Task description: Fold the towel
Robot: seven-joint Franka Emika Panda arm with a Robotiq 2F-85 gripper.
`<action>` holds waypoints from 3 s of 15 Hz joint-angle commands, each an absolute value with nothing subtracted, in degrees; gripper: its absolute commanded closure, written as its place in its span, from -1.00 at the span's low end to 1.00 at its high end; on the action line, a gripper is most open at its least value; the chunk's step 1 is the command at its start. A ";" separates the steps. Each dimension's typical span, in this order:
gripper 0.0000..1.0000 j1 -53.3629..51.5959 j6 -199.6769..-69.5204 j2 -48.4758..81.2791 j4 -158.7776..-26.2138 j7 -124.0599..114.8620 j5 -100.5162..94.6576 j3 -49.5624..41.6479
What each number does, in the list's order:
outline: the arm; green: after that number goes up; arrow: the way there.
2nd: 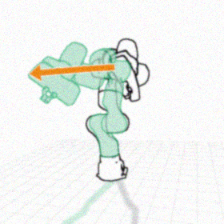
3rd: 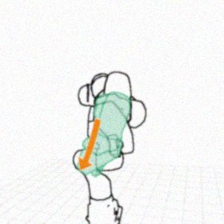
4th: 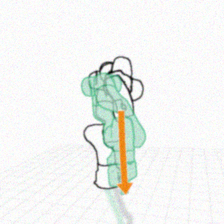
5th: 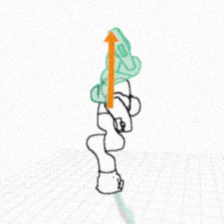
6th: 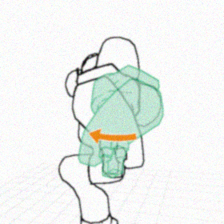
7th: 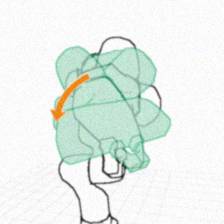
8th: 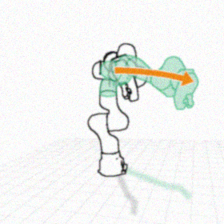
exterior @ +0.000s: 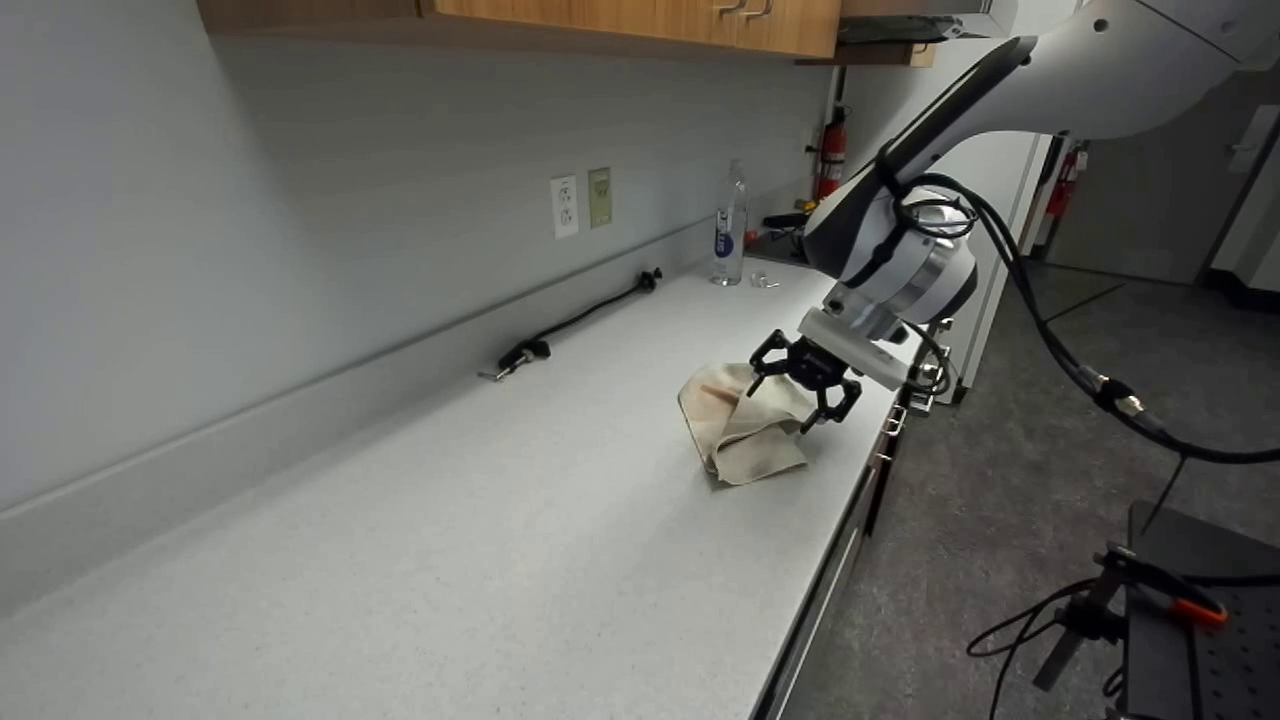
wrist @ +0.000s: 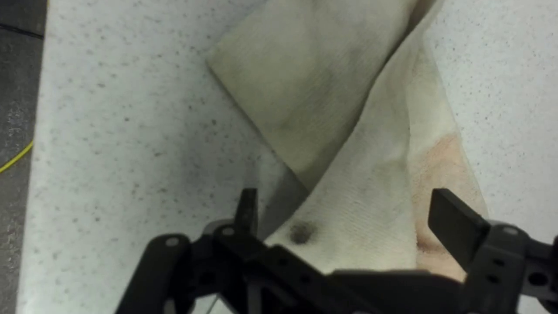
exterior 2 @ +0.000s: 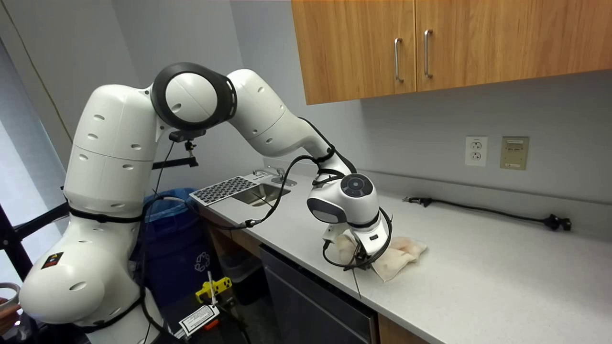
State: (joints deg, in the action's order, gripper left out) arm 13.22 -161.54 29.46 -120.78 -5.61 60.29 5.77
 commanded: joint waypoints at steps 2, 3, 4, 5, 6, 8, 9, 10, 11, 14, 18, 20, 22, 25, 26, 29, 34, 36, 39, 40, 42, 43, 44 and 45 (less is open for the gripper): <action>-1.00 15.16 -164.22 30.48 -118.40 -3.23 64.89 7.15; -1.00 15.65 -164.06 30.63 -117.81 -2.94 66.05 7.45; -1.00 16.12 -163.51 30.82 -117.07 -2.56 67.28 7.81; -1.00 16.40 -163.16 30.99 -116.50 -2.20 68.35 8.05; -1.00 16.55 -163.05 31.27 -115.97 -1.85 69.17 8.24; -1.00 16.85 -162.71 31.76 -115.22 -1.15 70.47 8.68; -1.00 16.81 -162.45 31.97 -115.05 -0.90 70.84 8.90; -1.00 16.64 -162.14 32.18 -115.13 -0.70 70.98 9.08; -1.00 16.51 -161.94 32.32 -115.31 -0.73 70.96 9.26; -1.00 16.46 -161.88 32.46 -116.39 -0.76 70.79 10.05; -1.00 16.69 -162.59 32.15 -117.78 -0.77 71.09 10.54; -1.00 16.68 -162.60 32.14 -118.02 -1.07 71.23 10.49; -1.00 16.17 -163.47 32.22 -118.27 -1.56 70.73 10.09; -1.00 14.96 -166.03 32.43 -118.49 -2.84 69.10 8.79; -1.00 14.89 -166.42 32.61 -118.32 -2.95 68.84 8.57; -1.00 14.55 -167.80 32.94 -118.01 -3.58 67.85 7.92; -1.00 13.74 -169.12 32.70 -118.32 -4.64 66.34 6.81; -1.00 13.26 -170.01 32.52 -118.60 -5.05 65.86 6.26; -0.45 12.74 -171.50 32.41 -118.92 -5.22 65.35 5.56; -0.45 12.49 -171.79 32.45 -118.93 -5.30 65.22 5.33; -0.21 11.88 -172.19 32.55 -119.04 -5.61 64.72 4.75; -0.06 11.63 -172.23 32.57 -119.09 -5.77 64.39 4.48; 0.13 11.33 -172.24 32.54 -119.18 -6.10 63.88 4.15; 0.27 11.00 -172.21 32.50 -119.27 -6.39 63.48 3.76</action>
State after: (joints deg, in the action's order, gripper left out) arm 13.00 -170.51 32.50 -118.84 -4.06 65.49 5.41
